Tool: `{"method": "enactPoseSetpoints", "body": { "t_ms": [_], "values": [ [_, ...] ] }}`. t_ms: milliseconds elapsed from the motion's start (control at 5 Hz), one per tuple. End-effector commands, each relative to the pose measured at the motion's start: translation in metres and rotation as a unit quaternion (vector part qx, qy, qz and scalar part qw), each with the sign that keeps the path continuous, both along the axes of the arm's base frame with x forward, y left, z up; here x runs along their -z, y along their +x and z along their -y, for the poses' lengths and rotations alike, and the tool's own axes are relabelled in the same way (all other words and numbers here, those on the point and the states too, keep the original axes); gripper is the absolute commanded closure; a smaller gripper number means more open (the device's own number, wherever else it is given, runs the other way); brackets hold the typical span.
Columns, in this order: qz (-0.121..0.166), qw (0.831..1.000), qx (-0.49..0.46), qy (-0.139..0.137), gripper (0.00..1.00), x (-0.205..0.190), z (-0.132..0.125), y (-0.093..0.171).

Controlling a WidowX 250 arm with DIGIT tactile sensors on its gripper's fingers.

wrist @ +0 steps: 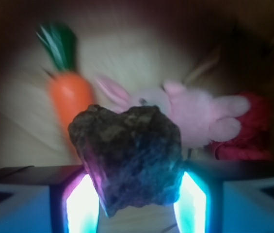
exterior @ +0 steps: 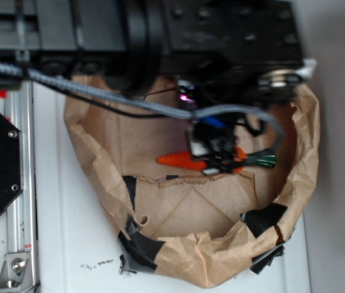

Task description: Grab the rock.

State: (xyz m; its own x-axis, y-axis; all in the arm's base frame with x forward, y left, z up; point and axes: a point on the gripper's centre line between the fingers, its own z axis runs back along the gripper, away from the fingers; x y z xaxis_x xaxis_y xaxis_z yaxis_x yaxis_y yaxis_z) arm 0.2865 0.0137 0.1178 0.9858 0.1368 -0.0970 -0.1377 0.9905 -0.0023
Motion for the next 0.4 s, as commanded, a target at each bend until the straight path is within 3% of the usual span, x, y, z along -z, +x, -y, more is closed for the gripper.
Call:
{"method": "enactPoseSetpoints", "body": {
  "t_ms": [0,200],
  "values": [
    [0.046,0.999,0.021,-0.004,1.0,-0.0325,0.0401,-0.0041],
    [0.061,0.998,0.023,-0.012,1.0,-0.0343,0.0373,-0.0126]
  ]
}}
